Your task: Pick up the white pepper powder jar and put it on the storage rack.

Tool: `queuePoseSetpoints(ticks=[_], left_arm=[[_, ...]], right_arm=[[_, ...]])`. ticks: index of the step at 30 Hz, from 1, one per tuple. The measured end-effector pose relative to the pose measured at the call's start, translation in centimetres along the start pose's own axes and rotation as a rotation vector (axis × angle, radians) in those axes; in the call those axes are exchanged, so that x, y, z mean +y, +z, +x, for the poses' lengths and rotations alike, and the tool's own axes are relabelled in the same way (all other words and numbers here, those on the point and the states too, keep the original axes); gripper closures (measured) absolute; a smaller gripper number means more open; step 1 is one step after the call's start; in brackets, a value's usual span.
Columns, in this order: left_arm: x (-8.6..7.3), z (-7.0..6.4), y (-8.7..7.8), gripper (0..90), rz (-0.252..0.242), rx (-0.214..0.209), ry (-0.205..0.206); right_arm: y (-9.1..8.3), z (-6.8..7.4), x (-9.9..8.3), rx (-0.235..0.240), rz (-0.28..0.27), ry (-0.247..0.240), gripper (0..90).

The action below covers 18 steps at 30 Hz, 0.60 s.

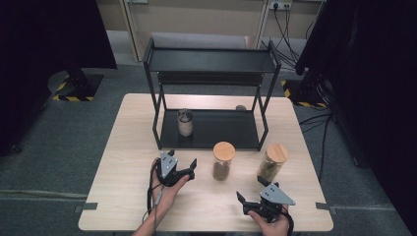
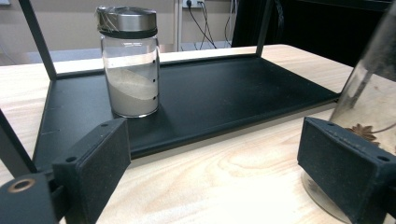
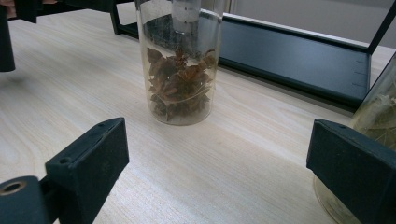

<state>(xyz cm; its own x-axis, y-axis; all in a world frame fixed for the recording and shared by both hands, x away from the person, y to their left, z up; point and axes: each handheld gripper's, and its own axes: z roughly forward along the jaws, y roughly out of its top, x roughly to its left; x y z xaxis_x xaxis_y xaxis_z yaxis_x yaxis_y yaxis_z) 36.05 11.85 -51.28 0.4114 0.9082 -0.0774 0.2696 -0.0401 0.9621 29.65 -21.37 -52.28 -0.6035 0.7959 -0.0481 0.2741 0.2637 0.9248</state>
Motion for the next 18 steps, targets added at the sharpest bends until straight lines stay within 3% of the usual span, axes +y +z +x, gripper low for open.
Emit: queuePoseSetpoints(ticks=[18], left_arm=[[-1.3,-1.3,-2.1,8.7,0.013,-0.045,-0.012]], right_arm=[[0.0,0.0,0.0,-0.001,0.001,0.0,5.7]])
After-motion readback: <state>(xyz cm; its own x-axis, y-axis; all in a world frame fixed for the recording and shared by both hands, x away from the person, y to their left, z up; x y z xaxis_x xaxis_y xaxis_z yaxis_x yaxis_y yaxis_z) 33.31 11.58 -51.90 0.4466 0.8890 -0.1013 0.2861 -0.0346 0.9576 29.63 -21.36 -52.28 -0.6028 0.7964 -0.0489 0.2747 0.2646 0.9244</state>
